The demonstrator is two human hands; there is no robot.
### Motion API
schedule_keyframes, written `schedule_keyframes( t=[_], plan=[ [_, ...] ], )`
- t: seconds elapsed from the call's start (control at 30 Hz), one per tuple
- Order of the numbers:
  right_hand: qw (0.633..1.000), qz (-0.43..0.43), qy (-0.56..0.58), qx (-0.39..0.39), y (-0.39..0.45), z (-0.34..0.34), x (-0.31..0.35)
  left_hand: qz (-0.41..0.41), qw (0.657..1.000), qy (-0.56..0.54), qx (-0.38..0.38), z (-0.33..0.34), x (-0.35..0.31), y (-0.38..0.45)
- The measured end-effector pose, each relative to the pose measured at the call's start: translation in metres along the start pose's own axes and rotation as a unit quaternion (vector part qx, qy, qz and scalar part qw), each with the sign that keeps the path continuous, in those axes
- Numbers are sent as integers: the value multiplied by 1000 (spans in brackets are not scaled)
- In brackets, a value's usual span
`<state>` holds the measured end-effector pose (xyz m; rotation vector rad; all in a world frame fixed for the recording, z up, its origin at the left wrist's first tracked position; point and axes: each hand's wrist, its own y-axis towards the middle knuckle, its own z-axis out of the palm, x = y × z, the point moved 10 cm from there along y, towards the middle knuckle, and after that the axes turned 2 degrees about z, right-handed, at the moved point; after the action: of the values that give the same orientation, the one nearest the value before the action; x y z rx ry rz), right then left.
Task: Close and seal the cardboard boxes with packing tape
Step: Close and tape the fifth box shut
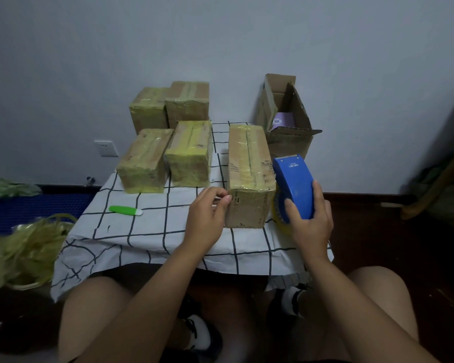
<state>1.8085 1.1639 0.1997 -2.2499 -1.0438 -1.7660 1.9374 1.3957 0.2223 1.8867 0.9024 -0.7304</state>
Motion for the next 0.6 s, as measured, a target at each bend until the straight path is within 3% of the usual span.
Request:
schedule_keyframes(
  t=[0.47, 0.6],
  plan=[
    [1000, -9, -7, -1, 0, 0, 3, -13, 999, -5, 46, 0, 0, 14],
    [1000, -9, -7, 0, 0, 1, 2, 27, 996, 14, 83, 3, -8, 20]
  ],
)
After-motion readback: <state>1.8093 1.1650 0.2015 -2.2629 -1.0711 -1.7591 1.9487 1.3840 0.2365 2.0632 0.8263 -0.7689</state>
